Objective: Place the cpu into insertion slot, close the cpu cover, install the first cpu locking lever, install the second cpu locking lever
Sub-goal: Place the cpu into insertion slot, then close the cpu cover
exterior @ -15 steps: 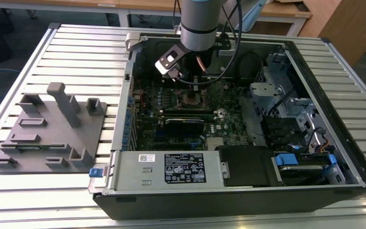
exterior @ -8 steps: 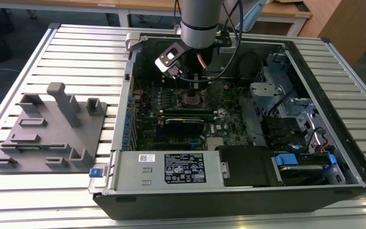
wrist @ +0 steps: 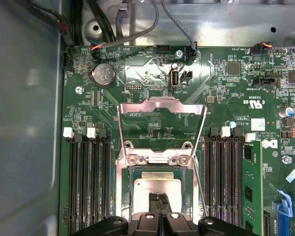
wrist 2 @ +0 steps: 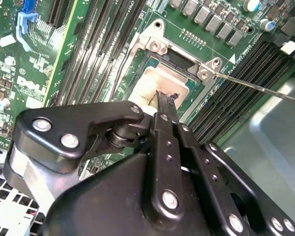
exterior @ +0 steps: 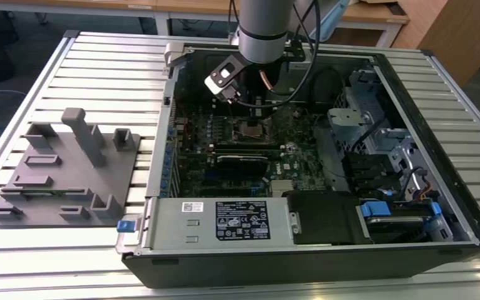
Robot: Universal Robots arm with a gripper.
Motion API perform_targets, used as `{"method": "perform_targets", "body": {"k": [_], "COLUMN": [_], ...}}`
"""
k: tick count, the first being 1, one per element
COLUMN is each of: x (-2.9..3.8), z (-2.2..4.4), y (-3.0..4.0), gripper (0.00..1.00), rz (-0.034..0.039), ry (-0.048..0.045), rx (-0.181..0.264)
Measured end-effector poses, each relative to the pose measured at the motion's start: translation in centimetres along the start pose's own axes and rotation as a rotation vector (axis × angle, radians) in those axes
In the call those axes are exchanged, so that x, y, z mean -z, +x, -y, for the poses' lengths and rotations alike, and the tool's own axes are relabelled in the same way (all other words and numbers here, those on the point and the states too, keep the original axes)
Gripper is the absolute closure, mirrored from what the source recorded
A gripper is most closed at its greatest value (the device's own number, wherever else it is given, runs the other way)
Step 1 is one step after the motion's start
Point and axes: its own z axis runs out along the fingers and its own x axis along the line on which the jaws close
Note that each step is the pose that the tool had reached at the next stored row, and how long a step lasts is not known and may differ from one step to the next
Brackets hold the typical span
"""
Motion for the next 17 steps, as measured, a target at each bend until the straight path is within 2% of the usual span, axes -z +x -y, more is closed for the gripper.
{"method": "perform_targets", "body": {"k": [17], "x": [0.50], "z": [-0.02], "y": [0.01], "gripper": [0.90], "rz": [-0.0016], "ry": [0.0001], "rx": [0.000]}}
